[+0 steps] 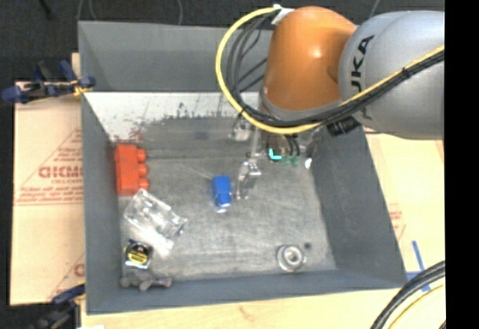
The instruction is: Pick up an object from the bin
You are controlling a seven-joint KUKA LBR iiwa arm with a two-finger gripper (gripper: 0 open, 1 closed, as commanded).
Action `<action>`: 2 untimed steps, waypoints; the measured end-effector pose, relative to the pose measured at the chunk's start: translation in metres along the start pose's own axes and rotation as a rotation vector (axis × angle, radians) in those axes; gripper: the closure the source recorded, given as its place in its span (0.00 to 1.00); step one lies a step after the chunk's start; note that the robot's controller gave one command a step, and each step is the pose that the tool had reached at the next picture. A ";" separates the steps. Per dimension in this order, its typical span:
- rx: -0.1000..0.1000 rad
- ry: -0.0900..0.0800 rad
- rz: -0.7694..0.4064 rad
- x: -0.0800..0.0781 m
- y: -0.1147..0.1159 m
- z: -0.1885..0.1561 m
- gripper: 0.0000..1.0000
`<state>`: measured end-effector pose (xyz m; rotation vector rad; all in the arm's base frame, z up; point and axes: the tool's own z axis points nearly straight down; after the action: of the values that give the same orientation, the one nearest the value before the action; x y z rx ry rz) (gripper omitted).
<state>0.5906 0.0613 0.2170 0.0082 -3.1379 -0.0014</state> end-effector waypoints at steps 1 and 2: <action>0.003 0.001 -0.054 0.015 0.006 0.127 0.00; -0.002 -0.015 -0.194 -0.002 -0.032 0.142 0.00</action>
Offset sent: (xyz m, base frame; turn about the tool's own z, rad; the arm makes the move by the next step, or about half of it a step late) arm -0.0143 0.0085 -0.1231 -0.0565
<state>0.5921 0.0295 0.0750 0.3139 -3.1368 -0.0054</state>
